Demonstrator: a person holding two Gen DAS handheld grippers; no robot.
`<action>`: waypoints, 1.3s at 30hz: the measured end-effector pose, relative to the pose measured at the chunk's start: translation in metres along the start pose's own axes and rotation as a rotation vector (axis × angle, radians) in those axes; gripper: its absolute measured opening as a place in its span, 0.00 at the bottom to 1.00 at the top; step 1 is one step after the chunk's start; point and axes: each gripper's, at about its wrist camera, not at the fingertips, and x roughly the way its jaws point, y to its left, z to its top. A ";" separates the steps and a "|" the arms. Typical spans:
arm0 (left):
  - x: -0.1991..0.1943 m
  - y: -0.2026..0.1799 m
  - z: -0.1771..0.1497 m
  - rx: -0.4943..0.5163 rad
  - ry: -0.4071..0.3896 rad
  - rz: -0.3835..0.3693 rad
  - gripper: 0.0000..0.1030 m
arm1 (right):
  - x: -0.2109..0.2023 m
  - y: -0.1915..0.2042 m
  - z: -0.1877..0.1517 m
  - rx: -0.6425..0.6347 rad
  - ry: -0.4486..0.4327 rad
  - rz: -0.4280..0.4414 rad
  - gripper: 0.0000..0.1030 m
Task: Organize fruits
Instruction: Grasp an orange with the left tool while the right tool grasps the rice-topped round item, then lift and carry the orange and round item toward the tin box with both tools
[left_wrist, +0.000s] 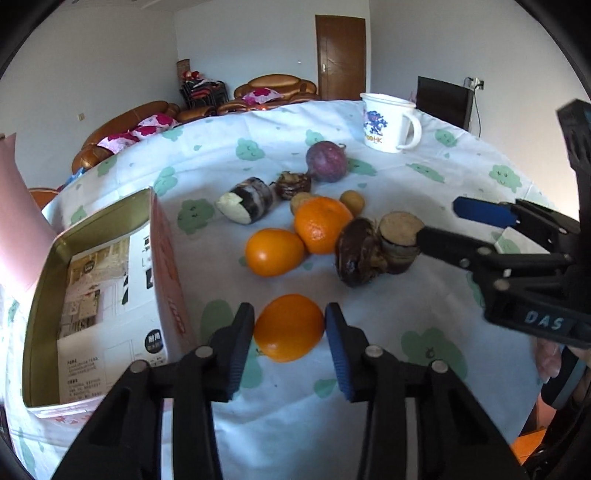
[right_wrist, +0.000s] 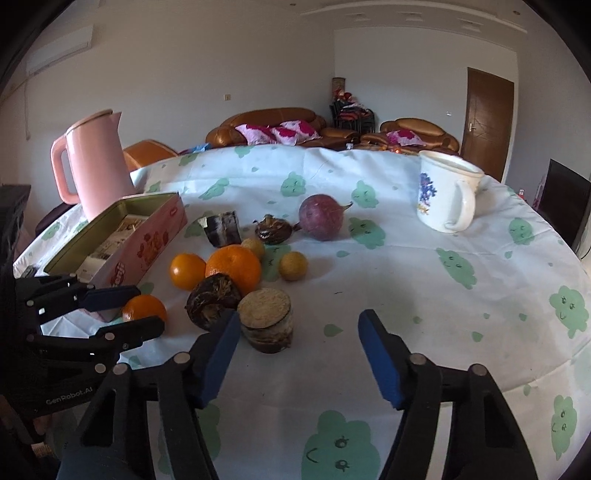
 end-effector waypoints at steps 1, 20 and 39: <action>0.000 -0.001 0.000 0.007 -0.002 0.010 0.40 | 0.003 0.001 0.000 -0.005 0.014 0.003 0.62; 0.014 0.022 -0.001 -0.113 0.068 -0.157 0.40 | 0.034 0.009 0.008 -0.050 0.157 0.095 0.42; -0.013 0.025 0.003 -0.122 -0.098 -0.083 0.38 | 0.016 0.007 0.011 -0.040 0.061 0.104 0.38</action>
